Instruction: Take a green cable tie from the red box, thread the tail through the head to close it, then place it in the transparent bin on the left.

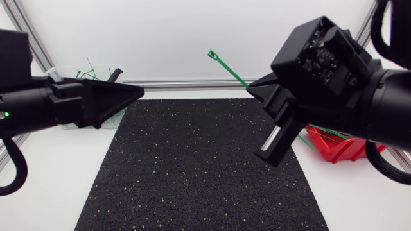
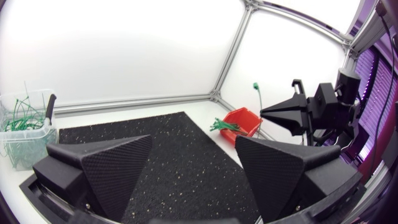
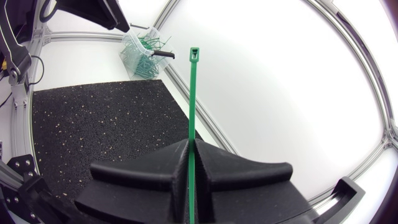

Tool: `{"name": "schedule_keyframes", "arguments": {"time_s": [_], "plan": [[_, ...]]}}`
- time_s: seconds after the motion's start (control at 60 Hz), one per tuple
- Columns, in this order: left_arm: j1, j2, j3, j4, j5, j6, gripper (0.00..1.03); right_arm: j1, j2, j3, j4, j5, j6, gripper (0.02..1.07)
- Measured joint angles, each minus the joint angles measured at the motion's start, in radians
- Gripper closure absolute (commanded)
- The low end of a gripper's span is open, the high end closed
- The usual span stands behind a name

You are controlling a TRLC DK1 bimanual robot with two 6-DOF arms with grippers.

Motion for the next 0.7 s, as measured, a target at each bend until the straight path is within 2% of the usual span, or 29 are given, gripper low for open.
{"name": "schedule_keyframes", "arguments": {"time_s": [0.067, 0.233, 0.35, 0.633, 0.7], "plan": [[-0.031, 0.000, 0.000, 0.044, 0.000, -0.031, 0.08, 0.000, 0.016, 0.013, 0.000, -0.003, 0.008, 1.01], [-0.092, 0.048, -0.001, 0.068, 0.000, -0.109, 0.08, 0.000, 0.068, 0.032, 0.006, -0.017, 0.040, 1.01], [-0.124, 0.068, -0.027, 0.141, -0.008, -0.158, 0.10, 0.000, 0.097, 0.035, 0.012, -0.042, 0.060, 1.01], [-0.132, 0.081, -0.054, 0.278, -0.038, -0.234, 0.12, -0.020, 0.149, 0.064, 0.035, -0.117, 0.112, 1.01], [-0.134, 0.089, -0.054, 0.312, -0.056, -0.256, 0.16, -0.030, 0.156, 0.071, 0.037, -0.133, 0.124, 1.01]]}}
